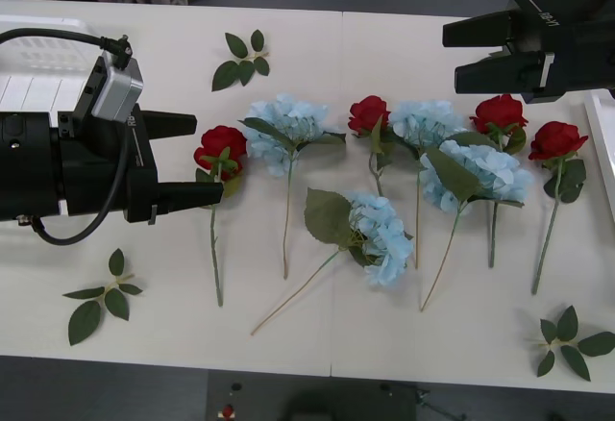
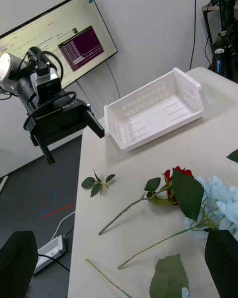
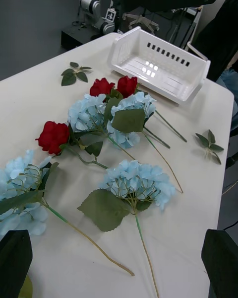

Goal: Put the red flowers into the right box and the blue flowers into the left box

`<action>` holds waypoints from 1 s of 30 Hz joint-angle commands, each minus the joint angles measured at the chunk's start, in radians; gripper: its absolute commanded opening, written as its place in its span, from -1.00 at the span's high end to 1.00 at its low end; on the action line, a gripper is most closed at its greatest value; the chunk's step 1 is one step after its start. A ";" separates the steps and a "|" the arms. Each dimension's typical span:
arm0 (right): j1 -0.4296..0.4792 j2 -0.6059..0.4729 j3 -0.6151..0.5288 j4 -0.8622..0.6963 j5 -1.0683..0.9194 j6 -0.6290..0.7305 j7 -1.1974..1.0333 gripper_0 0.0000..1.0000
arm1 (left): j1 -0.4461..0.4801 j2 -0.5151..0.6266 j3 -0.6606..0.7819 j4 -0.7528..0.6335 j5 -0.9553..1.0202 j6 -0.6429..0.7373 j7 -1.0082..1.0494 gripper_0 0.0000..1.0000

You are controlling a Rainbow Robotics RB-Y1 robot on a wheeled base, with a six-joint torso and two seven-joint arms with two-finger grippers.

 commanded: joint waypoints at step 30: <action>-0.010 -0.018 -0.023 -0.012 -0.010 0.001 0.002 -1.00 | -0.036 -0.008 0.020 -0.024 0.004 -0.008 0.050 -1.00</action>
